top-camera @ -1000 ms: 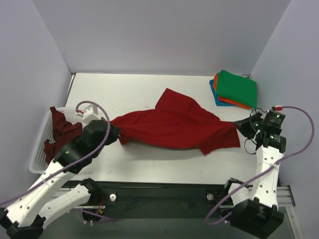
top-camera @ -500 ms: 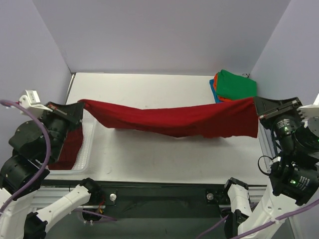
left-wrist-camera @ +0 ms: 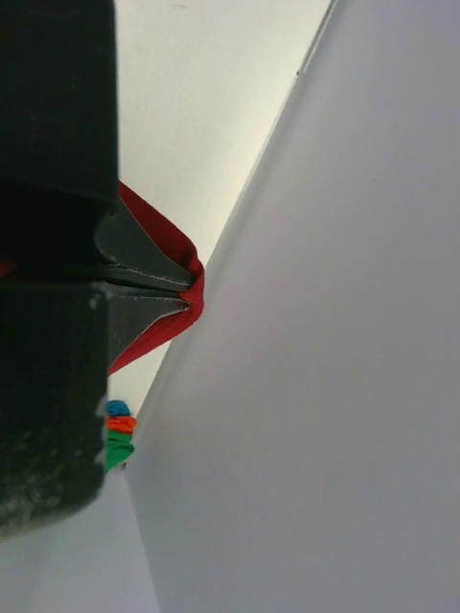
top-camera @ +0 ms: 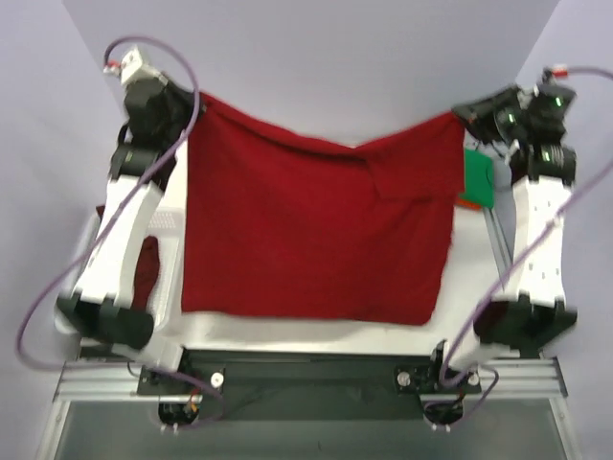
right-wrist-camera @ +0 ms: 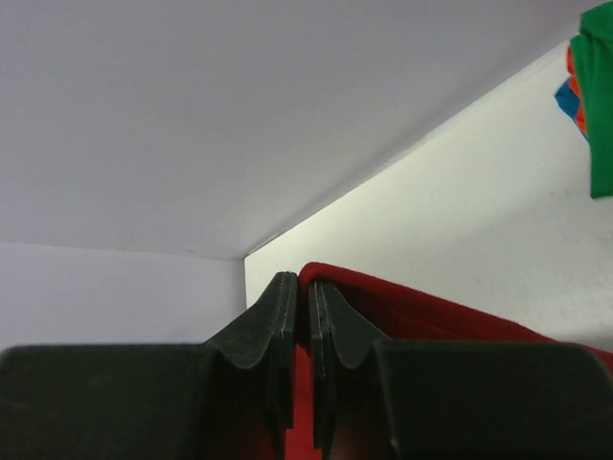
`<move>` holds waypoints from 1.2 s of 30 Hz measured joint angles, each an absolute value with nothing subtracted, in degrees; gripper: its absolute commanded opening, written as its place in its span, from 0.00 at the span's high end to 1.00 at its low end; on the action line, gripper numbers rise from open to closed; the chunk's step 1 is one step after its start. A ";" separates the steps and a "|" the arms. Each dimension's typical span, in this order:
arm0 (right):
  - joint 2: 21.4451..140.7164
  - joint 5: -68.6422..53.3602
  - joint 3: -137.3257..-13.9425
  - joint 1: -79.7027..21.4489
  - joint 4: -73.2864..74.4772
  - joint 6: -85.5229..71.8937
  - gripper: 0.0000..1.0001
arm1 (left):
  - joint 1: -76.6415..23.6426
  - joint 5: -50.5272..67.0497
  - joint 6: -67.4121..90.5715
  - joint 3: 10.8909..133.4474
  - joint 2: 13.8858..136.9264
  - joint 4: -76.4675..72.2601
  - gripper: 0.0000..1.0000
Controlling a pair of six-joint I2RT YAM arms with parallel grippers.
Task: Fold and stack the t-shirts
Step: Flatten out the tshirt
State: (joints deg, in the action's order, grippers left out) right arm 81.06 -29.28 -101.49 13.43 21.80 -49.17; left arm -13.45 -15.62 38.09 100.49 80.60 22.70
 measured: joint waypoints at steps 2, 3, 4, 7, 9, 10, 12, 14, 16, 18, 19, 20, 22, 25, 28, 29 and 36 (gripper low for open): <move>89.89 -28.45 -107.63 10.96 20.25 -48.77 1.00 | -9.72 -10.02 39.68 104.81 90.30 20.08 1.00; 93.51 -28.27 -111.18 10.24 20.08 -48.69 1.00 | -8.23 -7.29 40.29 108.29 95.42 19.22 1.00; 98.02 -28.29 -116.05 9.43 19.31 -48.58 1.00 | -6.98 -4.99 40.84 112.77 100.68 19.05 1.00; 109.62 -28.14 -129.82 8.40 16.05 -48.53 1.00 | -4.54 0.56 41.98 128.62 115.09 18.06 1.00; 114.45 -27.79 -136.68 8.67 14.59 -48.95 1.00 | -3.36 3.22 42.83 137.60 121.58 17.58 1.00; 115.24 -27.75 -137.82 9.06 12.97 -49.47 1.00 | -2.81 4.45 43.40 141.29 123.72 17.61 1.00; 114.80 -27.68 -137.62 10.15 10.90 -50.61 1.00 | -1.65 6.96 44.93 146.43 125.89 16.86 1.00; 112.88 -27.73 -135.48 11.68 7.84 -51.51 1.00 | -0.21 9.15 46.30 146.82 125.03 15.11 1.00; 108.92 -28.03 -129.95 13.37 5.50 -52.31 1.00 | 1.48 10.85 47.27 143.46 122.17 11.88 1.00; 104.55 -29.06 -123.42 14.61 3.75 -52.95 1.00 | 2.87 12.25 47.90 135.06 116.71 9.17 1.00; 102.39 -29.78 -119.92 15.00 3.05 -53.17 1.00 | 3.25 12.91 48.25 130.89 114.13 7.35 1.00; 100.33 -30.44 -116.42 15.27 2.46 -53.39 1.00 | 3.46 13.47 48.60 125.38 111.18 5.23 1.00; 96.60 -31.35 -108.51 15.73 0.93 -53.52 1.00 | 3.44 14.33 49.17 113.93 105.03 1.63 1.00; 91.59 -32.23 -94.06 16.78 -0.40 -53.15 1.00 | 3.25 14.92 49.87 97.71 97.97 -2.98 1.00; 89.73 -32.42 -80.62 17.54 0.91 -51.51 1.00 | 3.25 14.76 50.37 82.30 92.82 -5.50 1.00; 89.80 -32.34 -75.92 17.58 1.91 -50.65 1.00 | 3.27 14.63 50.43 77.62 91.57 -5.58 1.00; 90.24 -28.42 -56.60 17.54 6.28 -46.24 0.95 | 2.13 11.77 50.78 51.59 86.67 -6.04 1.00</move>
State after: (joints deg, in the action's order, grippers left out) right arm 90.24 -28.42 -56.60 17.54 6.28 -46.24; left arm 2.13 11.77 50.78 51.59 86.67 -6.04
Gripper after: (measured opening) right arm 0.068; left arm 0.028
